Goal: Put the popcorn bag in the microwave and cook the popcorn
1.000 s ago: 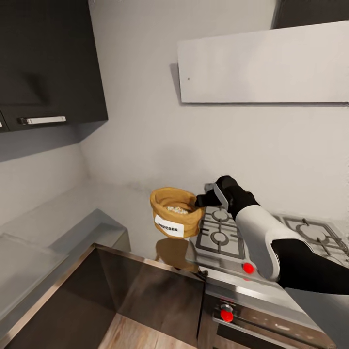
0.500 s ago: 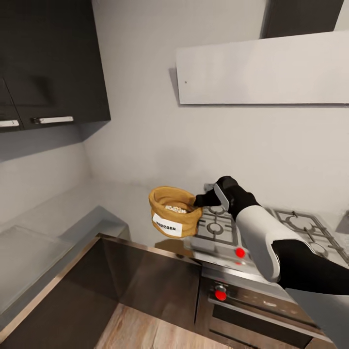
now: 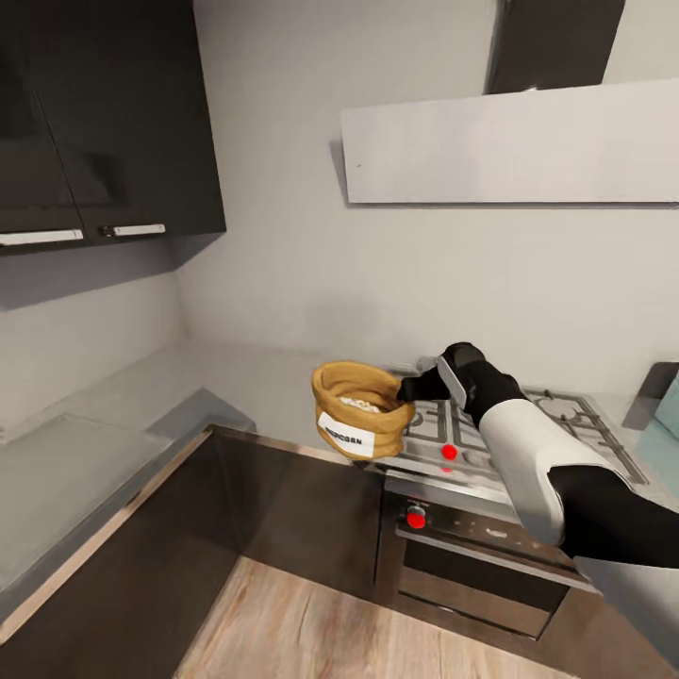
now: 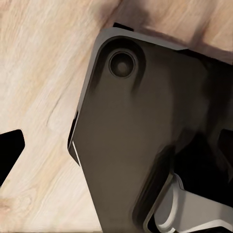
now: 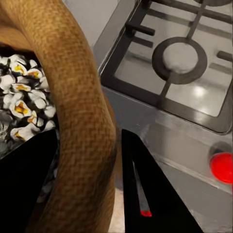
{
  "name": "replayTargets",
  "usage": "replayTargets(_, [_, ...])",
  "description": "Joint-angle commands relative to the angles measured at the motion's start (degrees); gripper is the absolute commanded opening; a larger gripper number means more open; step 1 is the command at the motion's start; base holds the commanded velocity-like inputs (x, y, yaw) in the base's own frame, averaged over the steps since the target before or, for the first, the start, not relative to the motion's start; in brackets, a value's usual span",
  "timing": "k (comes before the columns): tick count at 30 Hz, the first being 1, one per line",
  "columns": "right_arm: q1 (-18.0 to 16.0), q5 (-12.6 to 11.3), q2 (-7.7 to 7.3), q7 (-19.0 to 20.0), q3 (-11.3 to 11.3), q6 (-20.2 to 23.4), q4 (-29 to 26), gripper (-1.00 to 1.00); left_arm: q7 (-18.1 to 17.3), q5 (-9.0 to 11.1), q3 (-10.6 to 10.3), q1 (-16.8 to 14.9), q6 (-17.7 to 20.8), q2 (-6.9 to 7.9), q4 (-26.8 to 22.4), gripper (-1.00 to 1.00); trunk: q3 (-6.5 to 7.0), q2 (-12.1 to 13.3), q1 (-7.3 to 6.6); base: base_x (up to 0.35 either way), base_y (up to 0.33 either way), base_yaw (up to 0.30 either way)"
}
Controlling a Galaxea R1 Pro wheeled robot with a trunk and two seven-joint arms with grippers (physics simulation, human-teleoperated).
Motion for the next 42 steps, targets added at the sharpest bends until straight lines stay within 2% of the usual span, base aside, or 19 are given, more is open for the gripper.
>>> replayTargets(1, [-0.04, 0.27, -0.03, 0.27, 0.06, 0.34, -0.03, -1.0, 0.12, 0.26, -0.06, -0.01, -0.07, 0.0, -0.05, 1.0, -0.1, -0.09, -0.02, -0.345, 0.0, 0.0])
replayTargets(12, [-0.04, 0.18, -0.14, 0.24, 0.04, 0.53, 0.14, -1.0, 0.12, 0.26, -0.07, -0.01, -0.07, 0.0, -0.05, 1.0, -0.1, -0.09, -0.02, -0.345, 0.0, -0.001])
replayTargets(17, [-0.04, 0.54, -0.41, 0.0, 0.08, 0.62, 0.06, -1.0, 0.12, 0.7, -0.14, -0.01, -0.07, 0.05, 0.03, 1.0, -0.1, -0.09, -0.02, -0.301, 0.0, -0.172])
replayTargets(20, [-0.04, 0.59, -0.45, -0.24, 0.1, 0.62, 0.02, -1.0, 0.12, 0.85, -0.01, -0.01, -0.07, 0.08, 0.1, 1.0, -0.1, -0.09, -0.02, -0.058, 0.0, -0.24])
replayTargets(24, [-0.04, 0.63, -1.59, -0.34, 0.1, 0.65, 0.01, -1.0, 0.12, 0.87, 0.03, -0.01, -0.07, 0.08, 0.12, 1.0, -0.1, -0.09, -0.02, -0.006, 0.0, -0.245])
replayTargets(29, [-0.04, 0.66, -1.85, -0.35, 0.1, 0.7, 0.01, -1.0, 0.12, 0.91, 0.11, -0.01, -0.07, 0.08, 0.12, 1.0, -0.1, -0.09, -0.02, 0.0, 0.0, -0.246])
replayTargets(33, [-0.04, 0.66, -2.95, -0.35, 0.1, 0.7, 0.01, -1.0, 0.12, 0.94, 0.12, -0.01, -0.07, 0.08, 0.11, 1.0, -0.1, -0.09, -0.02, 0.0, 0.0, -0.246])
replayTargets(42, [-0.04, 0.66, -3.06, -0.35, 0.19, 0.67, 0.02, -1.0, 0.12, 0.96, 0.12, -0.01, -0.07, 0.08, 0.12, 1.0, -0.1, -0.09, -0.02, 0.0, 0.0, -0.246])
